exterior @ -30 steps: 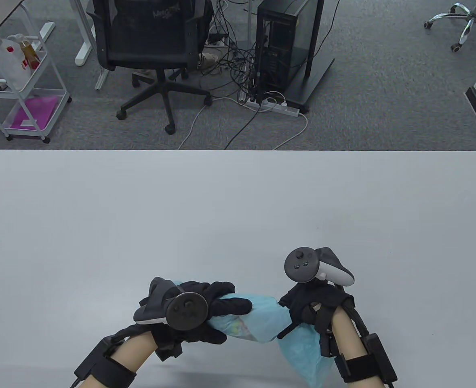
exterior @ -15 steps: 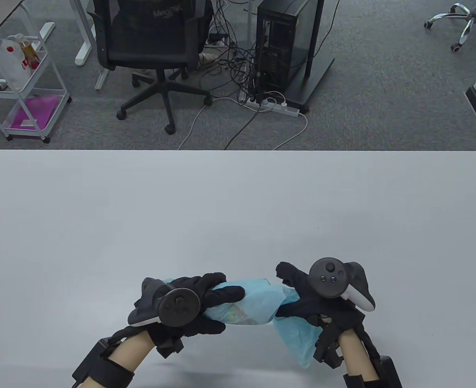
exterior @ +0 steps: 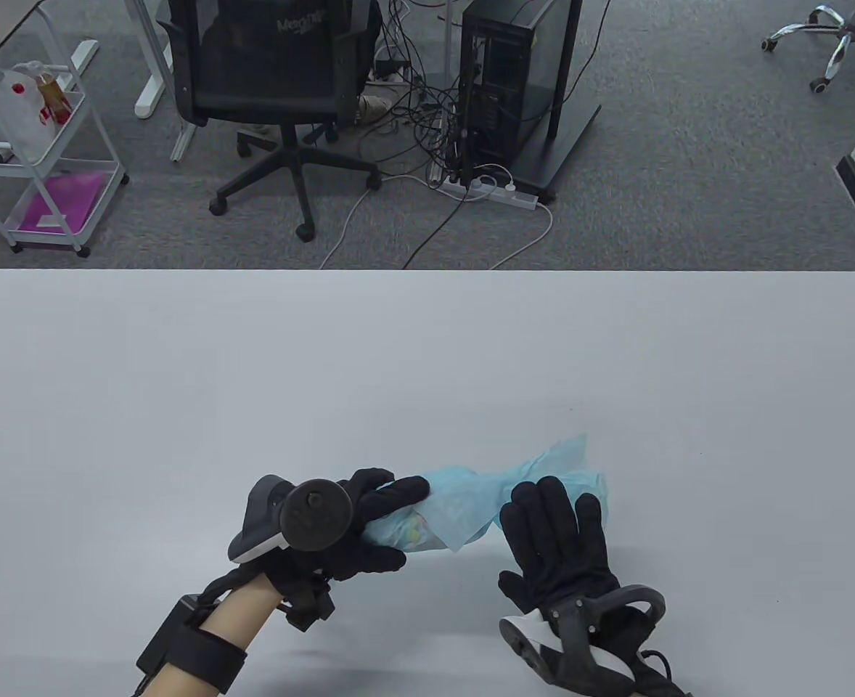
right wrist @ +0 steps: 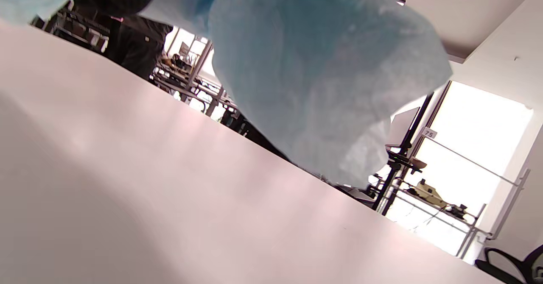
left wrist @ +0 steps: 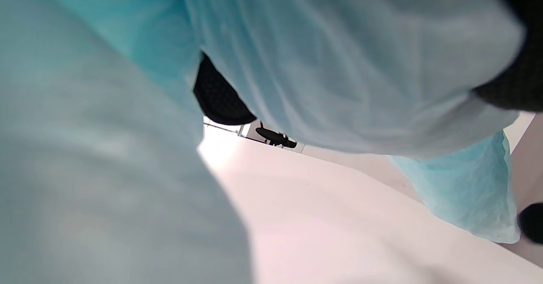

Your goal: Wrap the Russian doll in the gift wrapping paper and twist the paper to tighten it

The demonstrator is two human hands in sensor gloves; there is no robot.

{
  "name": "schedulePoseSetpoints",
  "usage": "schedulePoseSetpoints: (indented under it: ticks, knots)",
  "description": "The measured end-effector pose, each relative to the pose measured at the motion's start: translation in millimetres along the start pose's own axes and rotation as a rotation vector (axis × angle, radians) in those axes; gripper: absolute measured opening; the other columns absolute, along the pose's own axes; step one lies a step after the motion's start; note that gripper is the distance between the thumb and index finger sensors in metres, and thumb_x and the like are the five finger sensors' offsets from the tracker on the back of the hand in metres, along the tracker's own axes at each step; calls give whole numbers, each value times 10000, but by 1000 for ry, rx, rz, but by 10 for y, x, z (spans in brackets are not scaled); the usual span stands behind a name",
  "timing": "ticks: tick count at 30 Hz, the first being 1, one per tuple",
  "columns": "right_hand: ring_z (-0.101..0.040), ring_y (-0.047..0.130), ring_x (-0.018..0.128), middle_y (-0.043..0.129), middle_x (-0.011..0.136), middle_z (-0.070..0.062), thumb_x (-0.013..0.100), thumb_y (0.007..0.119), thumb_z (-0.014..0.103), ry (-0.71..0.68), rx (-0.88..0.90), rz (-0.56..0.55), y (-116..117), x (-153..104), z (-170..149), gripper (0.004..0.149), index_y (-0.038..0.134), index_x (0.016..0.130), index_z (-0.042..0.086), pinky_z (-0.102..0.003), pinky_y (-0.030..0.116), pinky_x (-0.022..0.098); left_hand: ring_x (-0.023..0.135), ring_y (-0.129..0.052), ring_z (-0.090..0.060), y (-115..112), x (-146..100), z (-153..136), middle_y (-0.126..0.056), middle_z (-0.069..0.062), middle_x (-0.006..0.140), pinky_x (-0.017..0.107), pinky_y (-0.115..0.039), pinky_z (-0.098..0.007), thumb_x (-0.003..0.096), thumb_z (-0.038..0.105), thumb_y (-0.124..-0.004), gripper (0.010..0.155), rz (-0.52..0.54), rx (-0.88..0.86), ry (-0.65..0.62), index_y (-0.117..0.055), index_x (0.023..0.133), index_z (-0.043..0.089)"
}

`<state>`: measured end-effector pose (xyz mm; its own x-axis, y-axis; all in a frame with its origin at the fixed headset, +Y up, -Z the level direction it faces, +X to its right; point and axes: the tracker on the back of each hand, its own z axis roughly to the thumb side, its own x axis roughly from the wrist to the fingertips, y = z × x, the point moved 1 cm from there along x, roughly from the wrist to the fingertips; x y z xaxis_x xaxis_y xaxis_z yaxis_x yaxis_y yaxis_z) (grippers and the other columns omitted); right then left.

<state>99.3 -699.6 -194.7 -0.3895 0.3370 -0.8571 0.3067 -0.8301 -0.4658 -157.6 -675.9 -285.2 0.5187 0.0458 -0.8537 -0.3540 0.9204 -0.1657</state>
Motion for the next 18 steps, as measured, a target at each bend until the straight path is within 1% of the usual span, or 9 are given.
schedulePoseSetpoints:
  ticks: [4, 7, 9, 10, 12, 13, 15, 17, 18]
  knots:
    - [-398, 18, 1112, -176, 1071, -162, 468, 750, 558, 96, 46, -2, 92, 174, 63, 1157, -203, 910, 72, -632, 180, 800, 640, -1045, -226, -33, -4, 84, -745, 82, 1016, 551, -864, -425, 164, 729, -874, 837, -40, -32, -51, -403, 852, 798]
    - [-311, 346, 1156, -145, 1090, -118, 493, 767, 511, 137, 111, 49, 117, 309, 23, 1132, -203, 907, 101, -609, 355, 835, 645, -1042, -226, -52, -11, 139, -741, 82, 1018, 556, -860, -427, 164, 726, -875, 837, -41, 1, -68, -402, 850, 801]
    - [-160, 608, 1047, 9, 1146, -59, 511, 777, 460, 131, 174, 64, 123, 356, -20, 1046, -115, 955, 142, -545, 500, 826, 655, -1036, -225, -51, -22, 152, -733, 88, 1022, 565, -854, -427, 165, 724, -876, 838, -26, 37, -72, -397, 848, 804]
    - [-88, 720, 936, 235, 1177, -3, 506, 787, 435, 140, 217, 60, 110, 377, -57, 957, 12, 1006, 178, -510, 578, 802, 661, -1034, -222, -49, -32, 155, -728, 92, 1026, 570, -853, -424, 167, 725, -874, 837, -19, 56, -74, -392, 846, 808]
    - [-43, 869, 727, 622, 1079, 41, 479, 827, 390, 93, 388, 130, 121, 438, -134, 786, 306, 1037, 200, -474, 714, 705, 679, -1022, -233, -72, -44, 176, -716, 94, 1034, 584, -839, -433, 168, 711, -884, 837, -20, 106, -80, -396, 841, 811]
    - [-33, 927, 605, 787, 959, 54, 437, 866, 373, 125, 509, 138, 147, 466, -195, 703, 476, 999, 208, -455, 786, 618, 693, -1016, -228, -81, -55, 194, -706, 104, 1040, 596, -835, -428, 171, 713, -880, 839, -14, 171, -87, -384, 839, 815]
    - [-42, 982, 424, 942, 743, 33, 383, 899, 350, 92, 689, 241, 222, 548, -274, 584, 676, 888, 162, -428, 870, 440, 716, -1006, -220, -103, -69, 233, -690, 117, 1050, 612, -826, -426, 174, 713, -879, 840, -8, 212, -103, -370, 833, 824]
    - [-33, 987, 360, 971, 668, 25, 387, 888, 355, 25, 784, 401, 294, 632, -323, 537, 719, 846, 134, -407, 893, 364, 731, -996, -218, -122, -70, 264, -682, 121, 1055, 623, -816, -430, 174, 705, -883, 842, -5, 222, -115, -368, 829, 826]
    - [-30, 984, 371, 965, 678, 28, 401, 876, 358, -18, 832, 531, 337, 674, -338, 532, 709, 853, 131, -404, 892, 372, 742, -990, -220, -136, -70, 282, -672, 122, 1062, 631, -809, -433, 181, 702, -885, 843, -19, 231, -125, -362, 830, 826]
